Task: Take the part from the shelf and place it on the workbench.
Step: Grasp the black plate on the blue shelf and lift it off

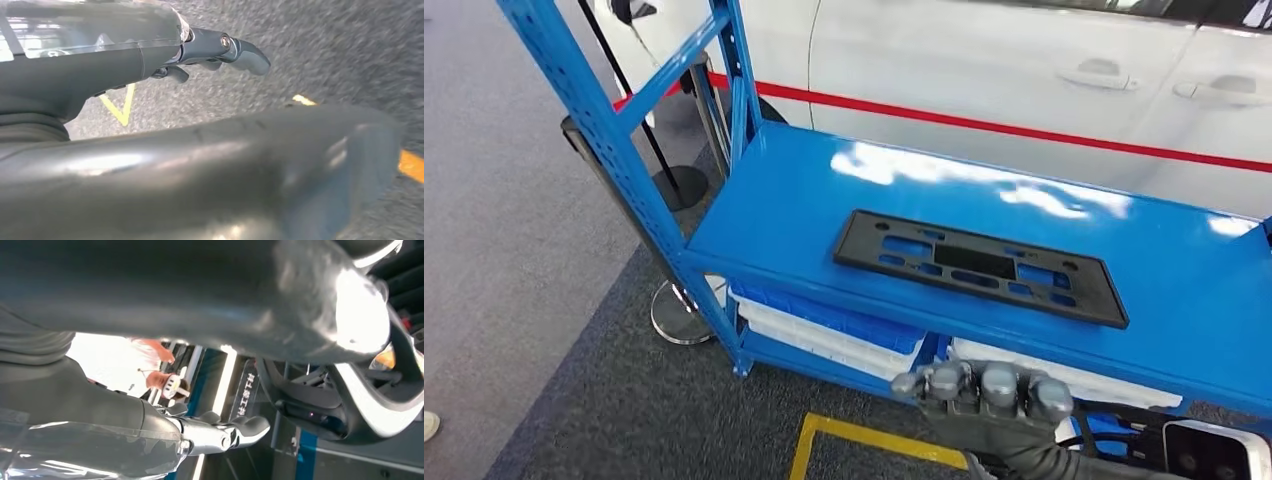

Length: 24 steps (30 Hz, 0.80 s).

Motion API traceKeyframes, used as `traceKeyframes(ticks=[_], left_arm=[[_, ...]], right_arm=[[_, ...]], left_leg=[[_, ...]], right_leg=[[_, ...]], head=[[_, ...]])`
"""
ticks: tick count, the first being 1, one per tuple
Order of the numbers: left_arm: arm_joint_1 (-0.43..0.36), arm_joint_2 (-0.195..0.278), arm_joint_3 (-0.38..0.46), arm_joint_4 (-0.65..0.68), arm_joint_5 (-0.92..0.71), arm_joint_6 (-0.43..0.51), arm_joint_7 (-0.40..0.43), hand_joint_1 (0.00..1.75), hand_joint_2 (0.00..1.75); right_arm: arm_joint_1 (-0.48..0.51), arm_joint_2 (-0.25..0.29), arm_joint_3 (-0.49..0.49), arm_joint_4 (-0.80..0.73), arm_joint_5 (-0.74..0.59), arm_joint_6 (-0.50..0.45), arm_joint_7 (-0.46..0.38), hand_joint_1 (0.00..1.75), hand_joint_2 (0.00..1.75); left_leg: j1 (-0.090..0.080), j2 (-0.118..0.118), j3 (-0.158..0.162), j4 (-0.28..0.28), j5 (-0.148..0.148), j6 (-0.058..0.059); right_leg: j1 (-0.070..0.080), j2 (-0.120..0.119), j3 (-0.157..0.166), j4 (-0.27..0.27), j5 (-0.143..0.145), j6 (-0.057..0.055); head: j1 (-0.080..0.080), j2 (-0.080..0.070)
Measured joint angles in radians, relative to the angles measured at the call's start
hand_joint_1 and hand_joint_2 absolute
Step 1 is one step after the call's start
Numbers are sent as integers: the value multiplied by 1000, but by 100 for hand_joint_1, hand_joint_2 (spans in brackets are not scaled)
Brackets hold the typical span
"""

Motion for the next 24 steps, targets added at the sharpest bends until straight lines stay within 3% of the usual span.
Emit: traceKeyframes(ticks=[2, 3, 4, 5, 6, 8, 9, 10, 11, 13, 14, 15, 17, 19, 20, 21, 22, 23, 24], left_arm=[[0, -1, -1, 0, -1, -1, -3, 0, 0], [1, -1, -3, 0, -1, -2, -3, 0, 0], [3, -2, -5, 0, -2, -3, -2, 0, 0], [4, -2, -8, 0, -4, -5, 0, 0, 0], [4, -3, -11, 0, -6, -7, 3, 0, 0], [5, -5, -17, 0, -11, -10, 9, 0, 0], [5, -6, -19, 0, -14, -11, 10, 0, 0], [3, -6, -22, 1, -17, -11, 12, 0, 0], [0, -6, -25, 1, -21, -11, 13, 0, 0], [-7, -6, -31, 1, -27, -11, 14, 0, 0], [-10, -6, -34, 1, -29, -11, 14, 0, 0], [-12, -6, -37, 1, -30, -12, 14, 0, 0], [-14, -6, -41, 1, -30, -14, 14, 0, 0], [-14, -5, -44, 1, -31, -15, 14, 0, 0], [-13, -4, -46, 1, -33, -15, 15, 0, 0], [-13, -3, -48, 1, -35, -15, 16, 0, 0], [-13, -2, -50, 1, -37, -14, 17, 0, 0], [-13, 0, -51, 1, -38, -14, 17, 0, 0], [-15, 1, -53, 2, -38, -14, 17, 0, 0]], right_arm=[[9, 0, 0, -1, 11, -11, 0, 0, 0], [13, 0, 0, -1, 13, -18, 4, 0, 0], [17, -1, 0, -2, 14, -24, 10, 0, 0], [19, -1, 0, -3, 13, -28, 17, 0, 0], [20, -1, 0, -3, 11, -33, 26, 0, 0], [24, -2, 0, -4, 6, -40, 42, 0, 0], [26, -2, 0, -5, 3, -43, 48, 0, 0], [28, -3, 0, -9, 1, -47, 52, 0, 0], [29, -4, 0, -16, -1, -48, 54, 0, 0], [31, -4, 0, -31, -3, -50, 53, 0, 0], [33, -3, 0, -36, -2, -49, 52, 0, 0], [35, -3, -1, -40, -1, -49, 52, 0, 0], [38, -4, -1, -42, 3, -49, 51, 0, 0], [39, -4, -1, -43, 9, -50, 49, 0, 0], [38, -4, -1, -43, 11, -52, 49, 0, 0], [38, -4, -1, -43, 13, -57, 49, 0, 0], [37, -4, -1, -42, 15, -62, 48, 0, 0], [37, -4, -1, -42, 20, -70, 48, 0, 0], [37, -5, -1, -42, 31, -82, 45, 0, 0]], left_leg=[[0, -2, 39, -17, -19, 5], [0, -3, 58, -22, -30, 5], [-1, -6, 80, -25, -44, 3], [-1, -8, 103, -26, -58, 1], [-1, -10, 126, -26, -74, -1], [-2, -12, 161, -25, -106, -8], [-4, -12, 171, -23, -121, -14], [-3, -12, 178, -23, -131, -21], [-3, -12, 184, -20, -134, -28], [-1, -8, 175, 7, -126, -39], [-1, -6, 155, 46, -122, -45], [0, -4, 125, 99, -128, -50], [5, 0, 45, 215, -175, -59], [9, 1, -19, 270, -209, -67], [11, 1, -31, 254, -190, -69], [12, 2, -30, 207, -144, -69], [12, 2, -19, 141, -88, -67], [11, 3, -8, 84, -49, -64], [9, 5, 0, 43, -31, -57]], right_leg=[[0, 0, -98, 106, -44, 3], [0, 0, -139, 128, -71, 5], [0, 0, -168, 126, -86, 6], [1, 0, -186, 98, -79, 3], [3, 0, -195, 51, -39, -2], [9, 0, -203, -54, 110, -19], [13, 1, -207, -85, 170, -28], [17, 2, -210, -100, 204, -36], [20, 3, -210, -99, 202, -43], [18, 3, -192, -112, 193, -56], [15, 1, -179, -120, 188, -61], [12, 0, -166, -128, 183, -65], [11, -2, -148, -135, 170, -70], [11, 1, -132, -135, 157, -69], [10, 2, -124, -134, 150, -68], [10, 3, -114, -133, 144, -65], [10, 4, -106, -132, 137, -62], [10, 3, -99, -131, 132, -58], [11, 3, -97, -129, 129, -53]], head=[[1, 0], [2, 0], [2, 0], [2, 0], [2, 0], [0, 0], [-3, 0], [-5, 0], [-8, 0], [-6, 0], [-8, 0], [-9, 0], [-11, 0], [-11, 0], [-11, 0], [-11, 0], [-11, 0], [-10, 0], [-11, 0]])
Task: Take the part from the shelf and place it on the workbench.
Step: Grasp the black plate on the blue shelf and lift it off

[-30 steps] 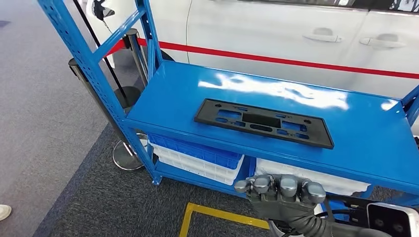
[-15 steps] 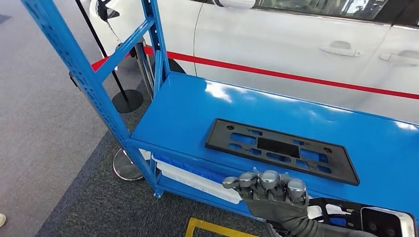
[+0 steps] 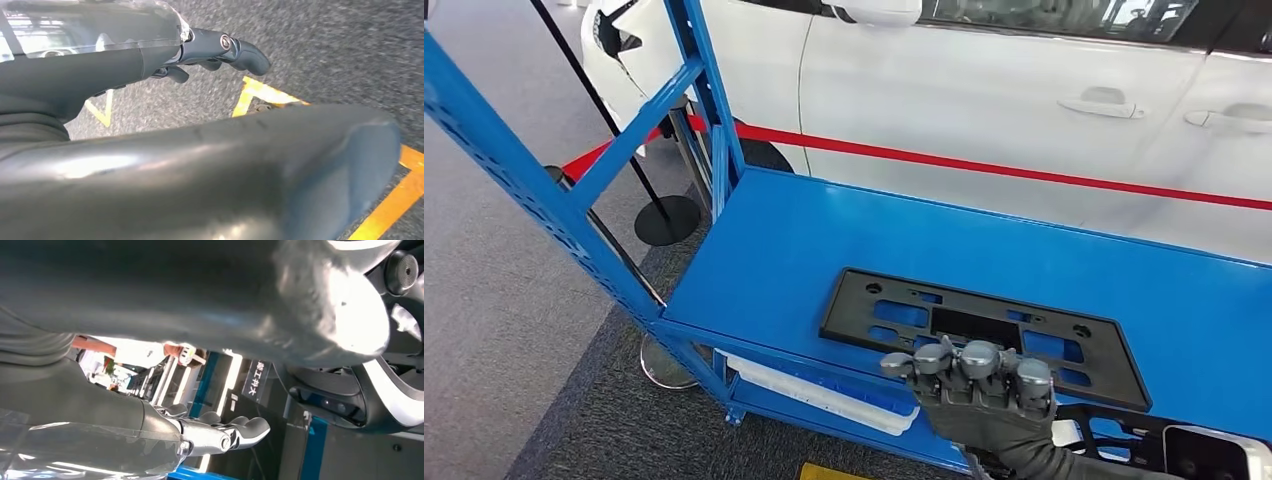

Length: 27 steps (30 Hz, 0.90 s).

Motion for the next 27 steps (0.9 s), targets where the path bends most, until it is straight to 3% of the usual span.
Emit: traceKeyframes(ticks=[4, 6, 7, 8, 10, 11, 12, 14, 16, 19, 21, 24, 25, 26, 27], left_arm=[[0, 0, -8, 0, -1, 0, 0, 0, 0], [-1, -1, -11, 0, 0, 0, 0, 0, 87], [-2, -1, -13, 0, 2, -1, 1, 0, 131], [-2, -1, -13, 0, 4, -1, 2, 0, 131], [-2, 0, -13, 0, 8, -1, 4, 0, 44], [-1, 0, -13, 0, 9, 0, 4, 0, 0], [-1, -1, -13, 0, 10, 1, 3, 0, 0], [-1, -2, -13, 0, 14, 4, 1, 0, 0], [-1, -3, -13, 0, 18, 10, -1, 0, 0], [-1, -3, -13, 0, 20, 15, -3, 0, 0], [-1, -2, -14, 0, 19, 14, -5, 0, 0], [-1, 0, -15, 0, 16, 13, 1, 0, 0], [-1, 0, -16, 0, 16, 13, 3, 0, 0], [-1, 1, -17, 0, 16, 13, 5, 0, 0], [-2, 1, -18, 0, 17, 12, 5, 0, 0]], right_arm=[[5, -2, 0, 0, 96, -68, -30, 0, 0], [9, -4, 0, 0, 119, -81, -39, 0, 0], [12, -5, 0, 1, 123, -83, -42, 0, 0], [16, -6, 0, 3, 125, -85, -45, 0, 0], [25, -8, 0, 10, 126, -85, -52, 0, 0], [29, -9, 0, 14, 126, -85, -56, 0, 0], [33, -10, 0, 17, 126, -85, -60, 0, 0], [36, -11, 0, 23, 127, -85, -67, 0, 0], [38, -12, 0, 27, 133, -90, -68, 0, 0], [38, -14, 0, 34, 179, -133, -64, 0, 0], [24, -14, 0, 41, 223, -185, -52, 0, 0], [-25, -18, 0, 63, 248, -258, 5, 0, 0], [-43, -21, -1, 73, 248, -276, 26, 0, 0], [-59, -24, -2, 84, 246, -289, 42, 0, 0], [-73, -27, -3, 94, 243, -301, 53, 0, 0]], left_leg=[[-3, 2, 4, -27, 21, 34], [1, 4, 8, -36, 29, 46], [0, 5, 9, -38, 31, 50], [-1, 5, 9, -38, 31, 53], [-5, 4, 9, -38, 29, 56], [-7, 3, 10, -37, 28, 56], [-8, 2, 12, -37, 26, 56], [-11, 0, 16, -36, 21, 53], [-15, -1, 18, -34, 16, 45], [-15, -1, 19, -34, 12, 30], [-14, -1, 6, 2, -15, 19], [-8, -1, -80, 183, -102, 3], [-5, -1, -105, 231, -114, -1], [-3, 0, -114, 245, -107, -4], [0, 0, -103, 217, -81, -5]], right_leg=[[3, -2, -1, 4, -9, 24], [2, -3, -19, 49, -42, 32], [0, -3, -43, 102, -74, 35], [0, -3, -75, 168, -108, 37], [-2, -3, -125, 269, -141, 39], [-2, -4, -129, 272, -129, 39], [-2, -4, -112, 235, -100, 36], [2, -4, -45, 98, -33, 26], [6, -5, -4, 10, -7, 19], [5, -4, 0, -5, -6, 11], [-2, -5, 6, -15, -2, 3], [-4, -7, 7, -17, -1, -3], [-4, -7, 7, -17, -1, -3], [-5, -7, 7, -16, -1, -3], [-5, -7, 8, -15, -2, -1]], head=[[1, 0], [2, 0], [2, 0], [3, 0], [3, 0], [3, 0], [3, 0], [3, 0], [3, 0], [3, 0], [2, 0], [1, 0], [1, 0], [1, 0], [1, 0]])
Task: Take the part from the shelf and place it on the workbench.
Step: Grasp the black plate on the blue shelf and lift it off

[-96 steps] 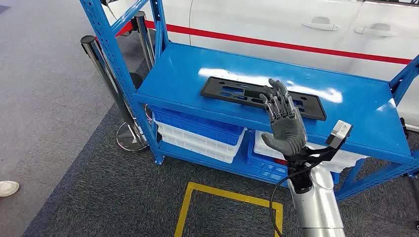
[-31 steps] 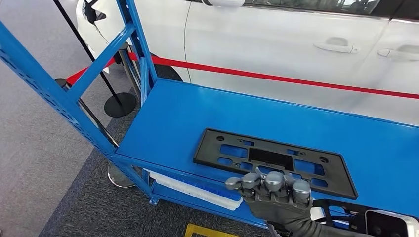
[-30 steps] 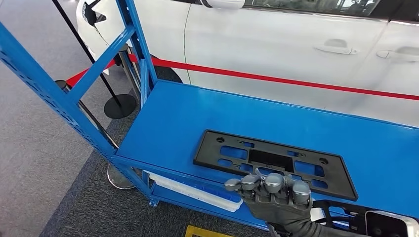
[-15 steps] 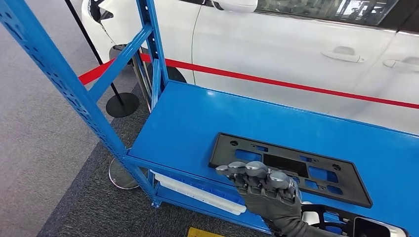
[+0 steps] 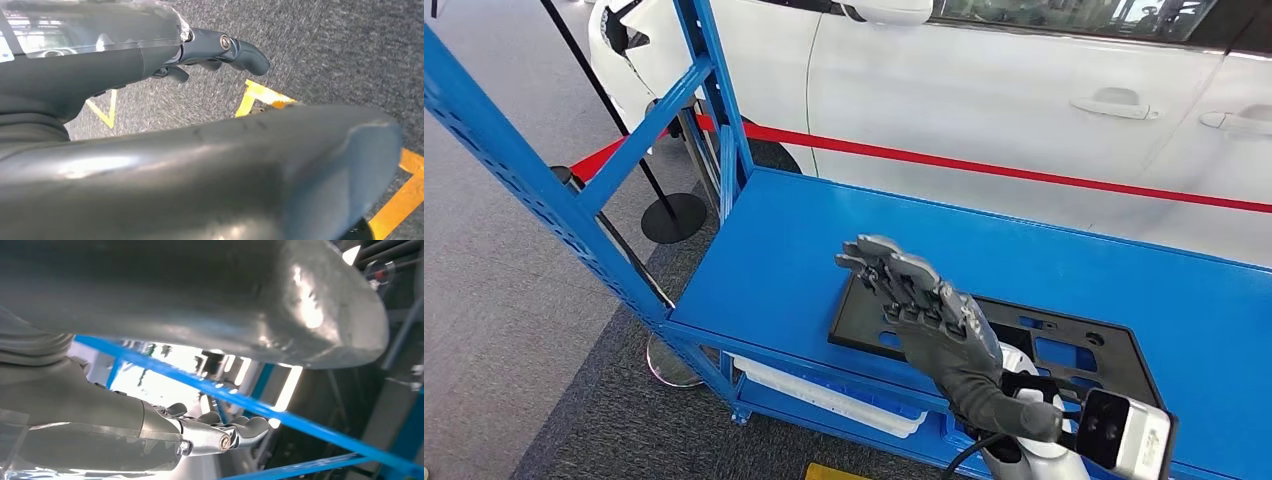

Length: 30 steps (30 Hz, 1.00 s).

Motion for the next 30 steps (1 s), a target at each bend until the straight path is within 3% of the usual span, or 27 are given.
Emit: traceKeyframes(ticks=[2, 4, 7, 9, 12, 13, 14, 15, 17, 19, 21, 24, 25, 28, 29, 30], left_arm=[[-1, 2, -1, 0, 2, 0, 0, 0, 0], [-3, 2, -1, 0, 7, 0, 0, 0, 0], [-1, 2, -1, 0, 16, 0, 0, 0, 0], [-2, 2, 0, 0, 20, 0, 0, 0, 0], [-2, 2, 0, 0, 22, 0, -1, 0, 0], [-1, 2, 0, 0, 22, 0, -1, 0, 0], [0, 2, 0, 0, 22, -1, -1, 0, 0], [1, 2, 0, 0, 23, -2, -1, 0, 0], [0, 2, 0, 0, 23, -4, -1, 0, 0], [0, 1, 0, 0, 23, -7, -2, 0, 0], [0, 1, 0, 0, 23, -9, -3, 0, 0], [-1, 1, 3, 0, 23, -10, -8, 0, 0], [-1, 1, 5, 0, 23, -11, -9, 0, 0], [1, 1, 8, 0, 23, -12, -10, 0, 0], [2, 1, 9, 0, 23, -13, -10, 0, 0], [3, 1, 10, 0, 23, -14, -10, 0, 0]], right_arm=[[-19, -6, -1, 17, -5, -18, 9, 0, 87], [-29, -12, -2, 32, -5, -38, 10, 0, 175], [-34, -21, -2, 54, 33, -87, 13, 0, 175], [-37, -28, -2, 66, 77, -129, 14, 0, 175], [-40, -39, 0, 86, 136, -182, 19, 0, 175], [-40, -43, 1, 93, 150, -193, 22, 0, 175], [-39, -47, 2, 100, 161, -201, 24, 0, 175], [-40, -50, 4, 106, 169, -206, 25, 0, 175], [-42, -53, 7, 112, 176, -212, 25, 0, 175], [-48, -55, 9, 116, 193, -227, 25, 0, 175], [-51, -57, 15, 120, 236, -259, 24, 0, 175], [-58, -60, 36, 129, 339, -340, 25, 0, 175], [-63, -60, 46, 133, 377, -371, 29, 0, 175], [-80, -61, 82, 151, 499, -468, 52, 0, 175], [-83, -61, 95, 159, 542, -501, 60, 0, 175], [-85, -62, 106, 165, 579, -531, 66, 0, 175]], left_leg=[[4, 1, 60, -131, 68, 0], [3, -1, 103, -226, 100, 10], [-1, -2, 106, -243, 103, 33], [0, -1, 108, -250, 109, 48], [-2, 0, 105, -253, 112, 59], [-3, 0, 105, -253, 112, 60], [-5, 0, 104, -252, 112, 60], [-6, -1, 105, -252, 112, 60], [-8, -3, 109, -252, 110, 59], [-13, -4, 110, -250, 107, 53], [-14, -3, 108, -250, 106, 44], [-13, -2, 101, -230, 88, 27], [-12, -2, 86, -194, 66, 22], [-6, -2, -3, -9, -18, 10], [-4, -2, -22, 27, -23, 8], [-2, -2, -23, 24, -9, 6]], right_leg=[[-1, 0, 2, 5, -4, 6], [2, 0, -1, 11, -7, 17], [4, 0, -4, 11, -5, 33], [0, 0, -16, 39, -27, 44], [-2, 0, -98, 214, -119, 54], [-2, 0, -126, 270, -137, 55], [-2, 0, -139, 295, -136, 54], [-2, 0, -133, 281, -116, 52], [1, 0, -72, 155, -46, 41], [6, -1, -17, 39, -6, 31], [12, 0, -7, 11, -7, 26], [4, 0, -1, -1, -1, 13], [1, -1, 1, -5, 1, 8], [1, -2, 2, -6, 1, 2], [1, -2, 2, -5, 0, 2], [0, -2, 2, -4, -1, 3]], head=[[0, 0], [1, 0], [2, 0], [2, 0], [2, 0], [2, 0], [2, 0], [2, 0], [2, 0], [2, 0], [2, 0], [0, 0], [0, 0], [-1, 0], [-1, 0], [-1, 0]])
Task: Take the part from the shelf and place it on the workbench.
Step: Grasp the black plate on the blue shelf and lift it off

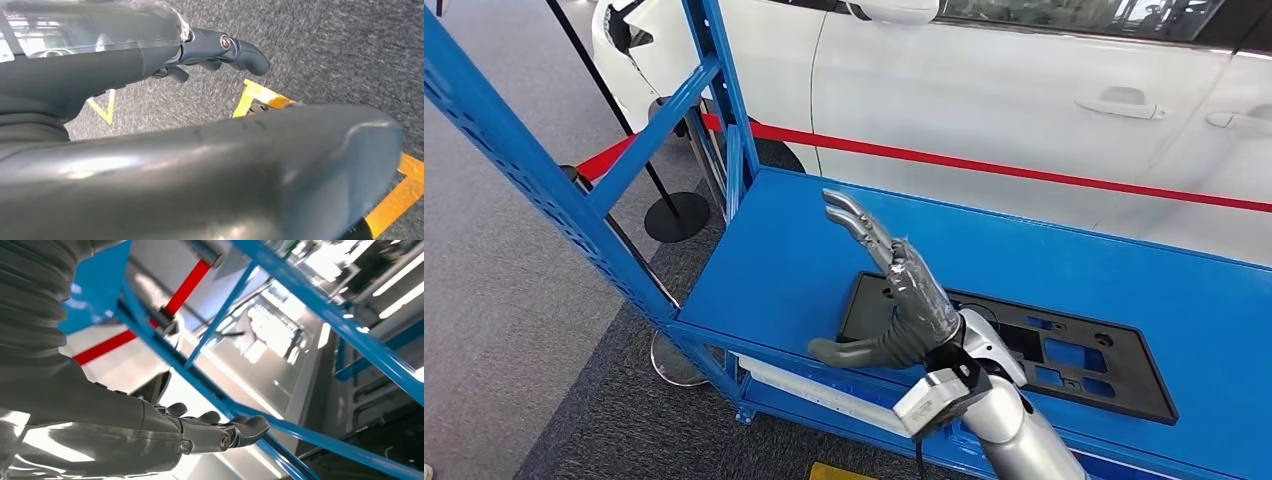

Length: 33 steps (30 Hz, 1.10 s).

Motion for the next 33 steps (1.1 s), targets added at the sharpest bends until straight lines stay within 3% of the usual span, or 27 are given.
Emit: traceKeyframes(ticks=[1, 3, 5, 9, 11, 13, 14, 15, 16, 19, 21, 23, 25, 28, 29, 30, 31, 33], left_arm=[[0, 0, 2, 0, 0, 0, 0, 0, 0], [0, 1, 4, 0, 0, 0, -1, 0, 0], [-1, 1, 5, 0, 0, -1, -1, 0, 0], [3, 0, 7, 0, 0, -3, -3, 0, 0], [2, -1, 9, 0, 0, -4, -6, 0, 0], [3, -1, 9, 0, 0, -4, -9, 0, 0], [4, -1, 9, 0, 0, -5, -10, 0, 0], [6, -1, 9, 0, 0, -6, -12, 0, 0], [6, -1, 9, 0, 0, -8, -13, 0, 0], [6, -2, 9, 0, 0, -13, -15, 0, 0], [7, -3, 9, 0, 0, -15, -16, 0, 0], [7, -2, 9, 0, 0, -15, -16, 0, 0], [7, -1, 9, 0, 0, -15, -16, 0, 0], [8, 0, 8, 0, -1, -17, -16, 0, 0], [9, 0, 7, 0, -2, -18, -15, 0, 0], [10, 0, 5, 0, -2, -18, -14, 0, 0], [11, 0, 3, 0, -2, -19, -13, 0, 0], [11, 1, 0, 0, -3, -19, -12, 0, 0]], right_arm=[[-1, 0, 10, 5, 28, -24, 5, 0, 175], [-5, 0, 25, 13, 59, -56, 11, 0, 175], [-7, -2, 39, 22, 101, -101, 22, 0, 175], [2, -14, 65, 38, 236, -238, 48, 0, 175], [12, -25, 74, 45, 289, -288, 58, 0, 175], [28, -38, 81, 52, 335, -327, 69, 0, 175], [35, -45, 86, 56, 357, -341, 78, 0, 175], [42, -53, 91, 60, 381, -353, 88, 0, 175], [46, -61, 96, 63, 408, -363, 98, 0, 175], [47, -86, 113, 71, 502, -391, 138, 0, 175], [48, -107, 125, 78, 563, -408, 164, 0, 175], [50, -130, 134, 87, 600, -421, 179, 0, 175], [50, -144, 140, 95, 619, -432, 189, 0, 175], [51, -167, 154, 112, 691, -453, 233, 0, 175], [54, -180, 157, 121, 721, -460, 251, 0, 175], [58, -195, 159, 131, 747, -467, 264, 0, 175], [63, -210, 160, 140, 765, -473, 274, 0, 175], [72, -236, 162, 153, 782, -481, 284, 0, 175]], left_leg=[[1, 0, 18, -41, 31, -1], [3, 1, 83, -179, 96, 2], [1, 0, 118, -259, 119, 12], [0, -1, 120, -271, 122, 39], [2, 0, 122, -275, 125, 50], [-1, 1, 120, -275, 125, 54], [-2, 1, 120, -275, 125, 55], [-3, 0, 120, -274, 124, 55], [-4, 0, 121, -273, 123, 55], [-8, -2, 125, -271, 120, 51], [-11, -2, 124, -271, 118, 43], [-11, -1, 125, -273, 116, 32], [-11, 0, 116, -246, 95, 23], [-6, 0, 37, -72, 4, 11], [-4, 0, 10, -17, -14, 8], [-3, 0, -3, 7, -13, 5], [-1, 0, 3, -9, 8, 4], [1, 1, 59, -132, 77, 7]], right_leg=[[0, 0, 1, 1, -1, 2], [1, 1, 2, 7, -7, 9], [5, 2, -2, 13, -10, 18], [3, 1, -8, 29, -23, 40], [-1, 1, -45, 114, -75, 49], [-2, 1, -113, 251, -137, 54], [-2, 1, -137, 297, -148, 54], [-2, 1, -144, 308, -140, 53], [-1, 1, -130, 277, -113, 50], [5, 1, -35, 78, -21, 33], [11, 1, -10, 20, -10, 26], [10, 1, -7, 12, -8, 20], [4, 1, -1, 2, -3, 11], [1, -1, 2, -2, -2, 2], [2, -2, 2, -1, -3, 2], [2, -2, 2, 0, -3, 2], [2, -1, 3, 1, -4, 3], [1, 0, 4, 7, -9, 8]], head=[[0, 0], [0, 0], [1, 0], [2, 0], [2, 0], [3, 0], [3, 0], [2, 0], [2, 0], [2, 0], [2, 0], [2, 0], [1, 0], [0, 0], [0, 0], [0, 0], [0, 0], [0, 0]])
